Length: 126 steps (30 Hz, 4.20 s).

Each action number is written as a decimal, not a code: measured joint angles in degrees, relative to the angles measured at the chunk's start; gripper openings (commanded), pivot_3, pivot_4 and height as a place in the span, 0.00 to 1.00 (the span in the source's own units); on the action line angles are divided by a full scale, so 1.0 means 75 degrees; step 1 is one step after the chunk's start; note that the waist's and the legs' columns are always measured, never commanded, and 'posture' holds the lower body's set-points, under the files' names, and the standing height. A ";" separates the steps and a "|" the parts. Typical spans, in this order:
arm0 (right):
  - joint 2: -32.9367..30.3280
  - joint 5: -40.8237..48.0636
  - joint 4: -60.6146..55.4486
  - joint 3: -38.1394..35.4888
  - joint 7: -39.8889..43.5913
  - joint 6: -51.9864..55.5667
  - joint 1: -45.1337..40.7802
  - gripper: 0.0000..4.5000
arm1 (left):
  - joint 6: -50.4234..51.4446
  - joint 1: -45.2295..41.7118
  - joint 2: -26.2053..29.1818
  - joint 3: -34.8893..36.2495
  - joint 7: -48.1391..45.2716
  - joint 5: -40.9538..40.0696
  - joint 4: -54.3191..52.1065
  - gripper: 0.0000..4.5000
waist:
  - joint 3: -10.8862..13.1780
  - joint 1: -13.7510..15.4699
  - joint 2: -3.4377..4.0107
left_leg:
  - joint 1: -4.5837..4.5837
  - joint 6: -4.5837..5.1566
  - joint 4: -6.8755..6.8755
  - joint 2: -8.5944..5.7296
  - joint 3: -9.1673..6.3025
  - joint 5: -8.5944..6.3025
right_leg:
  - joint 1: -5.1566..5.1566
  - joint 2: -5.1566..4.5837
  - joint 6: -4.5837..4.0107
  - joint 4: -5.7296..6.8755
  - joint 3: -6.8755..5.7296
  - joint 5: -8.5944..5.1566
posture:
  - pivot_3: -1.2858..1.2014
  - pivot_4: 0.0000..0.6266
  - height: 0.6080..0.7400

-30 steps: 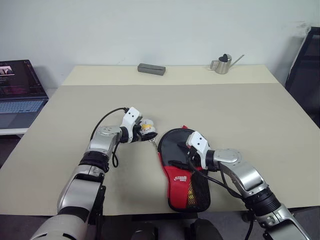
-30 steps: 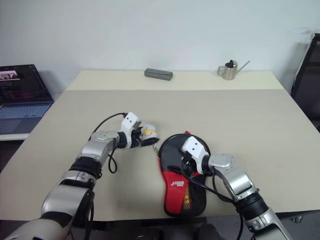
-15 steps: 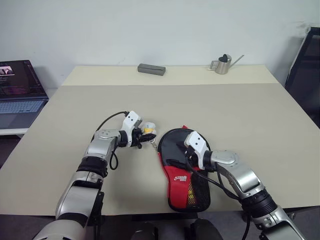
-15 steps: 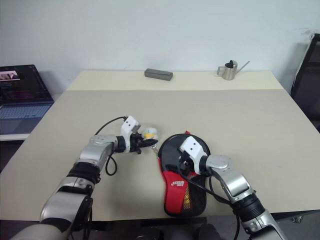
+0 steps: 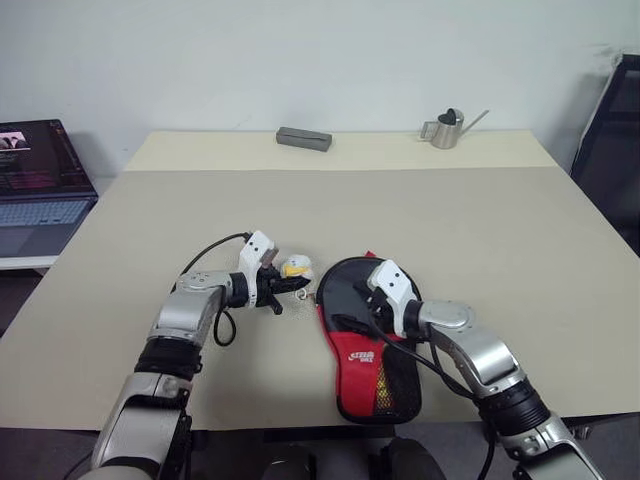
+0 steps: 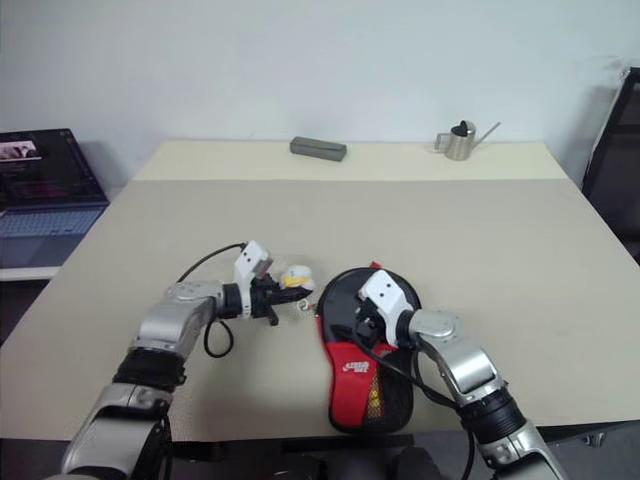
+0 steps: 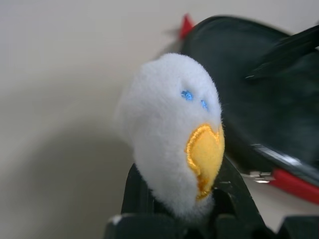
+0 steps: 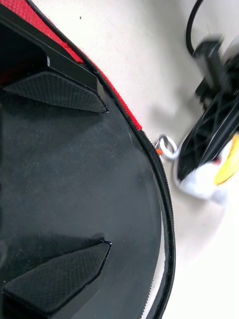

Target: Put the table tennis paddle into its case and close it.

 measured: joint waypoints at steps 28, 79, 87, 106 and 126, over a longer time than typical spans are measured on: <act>0.0502 -0.0258 -0.0019 0.0137 -0.0758 0.0225 0.0154 1.00 | -0.2628 -0.2315 -0.0669 -0.0824 0.0504 0.1410 0.3609 0.05 | -0.0014 0.0011 -0.0015 | 0.0014 -0.0009 -0.0001 -0.0004 -0.0008 0.0006 | 0.0011 0.0007 0.0001 0.0003 -0.0007 0.0003 | 0.52 0.24 1.00; 0.1430 -0.0853 -0.1336 0.0474 -0.2027 0.0423 0.1701 1.00 | -0.4553 -0.5548 -0.2437 -0.0683 0.3468 0.3437 0.8230 0.05 | -0.0056 -0.0019 -0.0064 | 0.0016 -0.0015 -0.0008 -0.0007 -0.0021 0.0001 | 0.0020 0.0045 0.0046 -0.0006 -0.0028 -0.0022 | 0.52 0.24 1.00; 0.1416 -0.0869 -0.1657 0.0624 -0.2112 0.0586 0.1896 1.00 | -0.4589 -0.5835 -0.2947 -0.0698 0.3952 0.3878 0.8300 0.05 | -0.0057 -0.0022 -0.0065 | 0.0016 -0.0027 -0.0015 0.0000 -0.0022 -0.0007 | 0.0019 0.0060 0.0049 -0.0023 -0.0025 -0.0026 | 0.52 0.24 1.00; 0.1316 -0.0861 -0.2044 0.0775 -0.2188 0.0846 0.2113 1.00 | -0.4867 -0.6106 -0.3956 -0.0778 0.4502 0.4674 0.8377 0.05 | -0.0064 0.0054 -0.0069 | 0.0012 -0.0034 -0.0014 -0.0002 -0.0028 -0.0013 | 0.0029 0.0062 0.0051 -0.0046 -0.0029 -0.0027 | 0.52 0.24 1.00; 0.1354 -0.0854 -0.1956 0.0870 -0.2253 0.0893 0.2070 1.00 | -0.4892 -0.5665 -0.4277 -0.0968 0.3298 0.4848 0.8372 0.93 | -0.0129 0.0040 -0.0016 | 0.0018 -0.0033 -0.0014 0.0000 -0.0026 -0.0014 | 0.0033 0.0063 0.0052 -0.0046 -0.0027 -0.0027 | 0.52 0.24 1.00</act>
